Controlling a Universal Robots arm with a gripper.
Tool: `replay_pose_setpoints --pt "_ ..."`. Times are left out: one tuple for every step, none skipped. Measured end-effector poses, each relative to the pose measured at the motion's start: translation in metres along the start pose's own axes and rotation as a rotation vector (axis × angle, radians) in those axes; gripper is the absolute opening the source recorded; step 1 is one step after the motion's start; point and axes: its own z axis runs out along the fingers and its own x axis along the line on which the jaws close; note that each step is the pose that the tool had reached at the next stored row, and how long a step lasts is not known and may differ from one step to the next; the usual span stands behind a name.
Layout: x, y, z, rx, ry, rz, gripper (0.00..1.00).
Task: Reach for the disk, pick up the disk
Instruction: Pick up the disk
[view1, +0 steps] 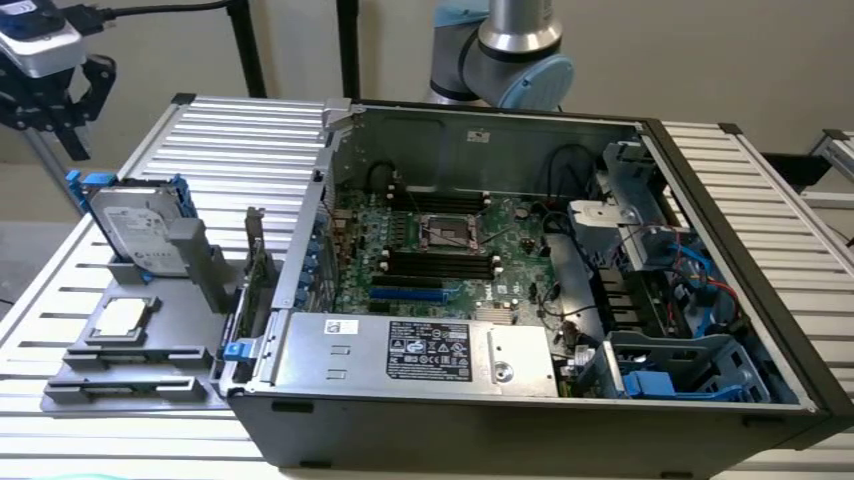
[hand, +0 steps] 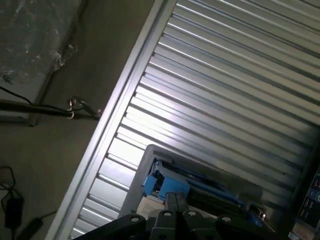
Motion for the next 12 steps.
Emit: replay_pose_setpoints --pt "0.0000 0.0000 0.0000 0.0000 0.0006 -0.018 0.11" --pt "0.0000 0.0000 0.0000 0.0000 0.0013 -0.037 0.11" --pt "0.0000 0.0000 0.0000 0.0000 0.0018 -0.053 0.11" --pt "0.0000 0.0000 0.0000 0.0000 0.0024 -0.072 0.11" --pt "0.0000 0.0000 0.0000 0.0000 0.0030 -0.091 0.11" --pt "0.0000 0.0000 0.0000 0.0000 0.0037 -0.109 0.11" --pt "0.0000 0.0000 0.0000 0.0000 0.0042 -0.126 0.11" --pt "0.0000 0.0000 0.0000 0.0000 0.0048 -0.144 0.11" --pt "0.0000 0.0000 0.0000 0.0001 0.0054 -0.163 0.11" --pt "0.0000 0.0000 0.0000 0.0001 0.0061 -0.181 0.11" --pt "0.0000 0.0000 0.0000 0.0000 0.0067 -0.199 0.11" --pt "0.0000 0.0000 0.0000 0.0001 0.0073 -0.218 0.11"
